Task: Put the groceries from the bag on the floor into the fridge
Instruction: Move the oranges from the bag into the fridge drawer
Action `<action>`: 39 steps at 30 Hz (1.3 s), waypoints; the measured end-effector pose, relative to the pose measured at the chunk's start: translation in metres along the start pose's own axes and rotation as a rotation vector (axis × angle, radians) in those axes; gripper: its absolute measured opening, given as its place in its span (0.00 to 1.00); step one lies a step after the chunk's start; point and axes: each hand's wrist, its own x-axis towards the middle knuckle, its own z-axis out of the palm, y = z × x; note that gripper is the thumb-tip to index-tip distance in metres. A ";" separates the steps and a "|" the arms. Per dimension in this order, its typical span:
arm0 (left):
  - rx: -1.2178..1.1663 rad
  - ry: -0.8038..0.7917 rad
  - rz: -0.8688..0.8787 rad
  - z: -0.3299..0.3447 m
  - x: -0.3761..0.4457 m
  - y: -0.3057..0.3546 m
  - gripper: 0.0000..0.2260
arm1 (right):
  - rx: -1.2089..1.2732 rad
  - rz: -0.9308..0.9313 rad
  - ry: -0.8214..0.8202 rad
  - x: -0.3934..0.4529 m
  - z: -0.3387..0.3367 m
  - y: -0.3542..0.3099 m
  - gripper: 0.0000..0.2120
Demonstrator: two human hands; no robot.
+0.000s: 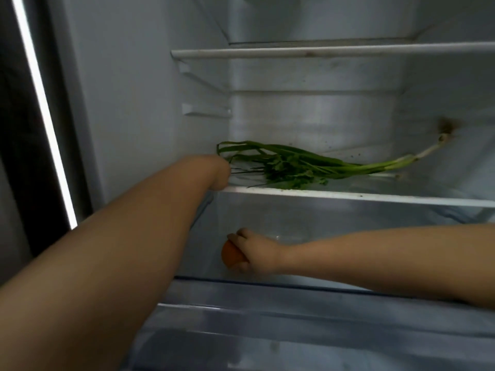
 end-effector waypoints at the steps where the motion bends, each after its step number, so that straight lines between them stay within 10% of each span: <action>1: -0.007 -0.006 0.000 0.001 0.001 0.001 0.17 | -0.008 0.003 -0.023 -0.001 0.000 0.000 0.34; 12: -0.029 0.052 0.045 -0.035 -0.023 0.016 0.17 | -0.113 0.076 -0.153 -0.070 -0.113 0.003 0.24; 18: -0.063 0.252 0.024 -0.068 -0.116 0.048 0.15 | -0.173 0.161 0.123 -0.146 -0.140 -0.017 0.17; 24: -0.265 0.527 -0.140 -0.008 -0.271 0.083 0.14 | -0.190 0.333 0.606 -0.232 -0.102 -0.069 0.16; 39: -0.239 0.296 -0.584 0.154 -0.601 0.005 0.15 | 0.014 -0.142 0.540 -0.299 0.040 -0.362 0.16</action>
